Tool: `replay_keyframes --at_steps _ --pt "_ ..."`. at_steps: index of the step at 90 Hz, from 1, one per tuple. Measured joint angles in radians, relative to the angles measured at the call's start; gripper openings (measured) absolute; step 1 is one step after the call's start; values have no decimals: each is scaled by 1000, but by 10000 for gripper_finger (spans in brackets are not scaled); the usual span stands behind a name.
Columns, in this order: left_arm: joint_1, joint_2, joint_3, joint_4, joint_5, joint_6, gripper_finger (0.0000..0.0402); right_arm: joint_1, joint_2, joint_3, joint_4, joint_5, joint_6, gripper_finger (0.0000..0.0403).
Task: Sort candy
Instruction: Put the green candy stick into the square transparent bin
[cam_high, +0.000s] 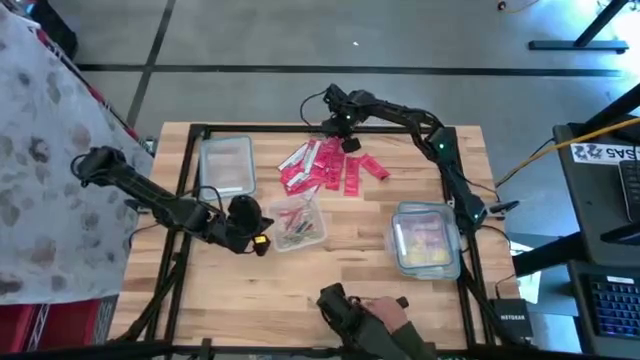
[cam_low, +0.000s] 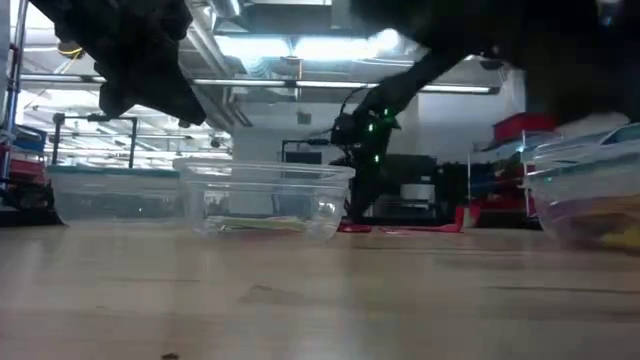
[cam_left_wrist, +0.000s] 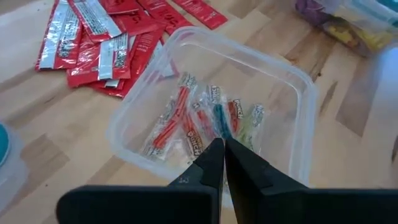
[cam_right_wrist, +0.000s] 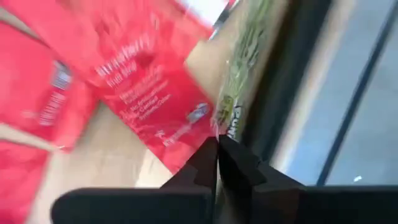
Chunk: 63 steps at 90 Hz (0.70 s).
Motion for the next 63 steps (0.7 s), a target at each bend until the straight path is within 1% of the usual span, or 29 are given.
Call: replay_keyframes --at_steps 9,17,37,44,53,63 --pt "0 0 0 1 0 -1 0 10 -92 8 -33 -24 17 0" --pt "-2 0 0 -1 1 -1 0 17 -140 5 -85 -88 35 0" --pt "-12 0 0 -1 1 11 0 58 -284 5 -176 -359 54 0" --pt "-12 0 0 0 1 11 0 88 -321 -27 -202 -457 54 0" --pt "-11 0 8 -7 5 15 0 137 -386 -80 -195 -569 65 0" --pt "-21 -1 48 1 14 79 0 210 -439 -160 -153 -639 86 0"
